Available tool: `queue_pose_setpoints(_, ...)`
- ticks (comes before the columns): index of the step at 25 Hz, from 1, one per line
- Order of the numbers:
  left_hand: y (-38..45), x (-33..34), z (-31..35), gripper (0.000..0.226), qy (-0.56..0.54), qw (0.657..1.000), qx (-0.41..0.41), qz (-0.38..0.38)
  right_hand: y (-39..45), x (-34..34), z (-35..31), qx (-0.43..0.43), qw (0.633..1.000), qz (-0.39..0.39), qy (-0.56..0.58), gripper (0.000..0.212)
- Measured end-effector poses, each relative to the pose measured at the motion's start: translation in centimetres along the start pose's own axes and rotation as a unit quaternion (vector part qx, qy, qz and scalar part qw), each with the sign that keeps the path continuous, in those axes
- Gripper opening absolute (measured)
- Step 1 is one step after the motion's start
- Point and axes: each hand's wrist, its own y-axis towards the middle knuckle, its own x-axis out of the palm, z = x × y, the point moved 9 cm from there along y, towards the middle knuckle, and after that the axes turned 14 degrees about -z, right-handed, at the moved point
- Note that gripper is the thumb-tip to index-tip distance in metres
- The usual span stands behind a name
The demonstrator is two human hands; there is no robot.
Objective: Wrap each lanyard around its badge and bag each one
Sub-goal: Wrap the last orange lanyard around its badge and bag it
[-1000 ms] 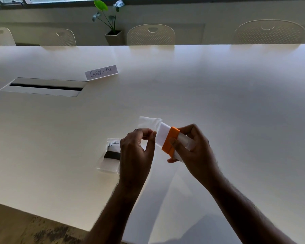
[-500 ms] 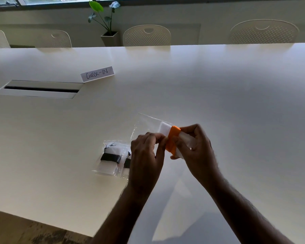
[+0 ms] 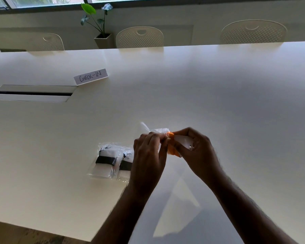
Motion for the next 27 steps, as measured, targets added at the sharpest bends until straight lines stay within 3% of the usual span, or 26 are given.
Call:
queue_pose_setpoints(5,0.1,0.1,0.6,0.02,-0.006,1.0,0.014,0.003,0.2,-0.4,0.4,-0.011,0.999,-0.027,-0.037,0.01)
queue_pose_setpoints(11,-0.4,1.6,0.6,0.019,0.005,1.0,-0.013,-0.02,0.2,-2.4,2.6,0.006,0.99,0.062,0.129,0.017)
queue_pose_setpoints(18,0.2,1.0,1.3,0.006,-0.028,0.999,0.009,-0.021,0.6,-0.9,1.5,-0.027,0.996,-0.015,0.082,0.017)
queue_pose_setpoints(23,-0.3,1.4,1.7,0.011,-0.029,0.999,0.024,-0.027,0.9,-0.7,1.2,-0.03,0.997,-0.044,0.047,0.018)
queue_pose_setpoints(27,-0.6,2.1,1.0,0.017,-0.001,1.0,-0.013,-0.028,0.8,-1.3,3.1,0.0,0.982,0.008,0.191,0.019)
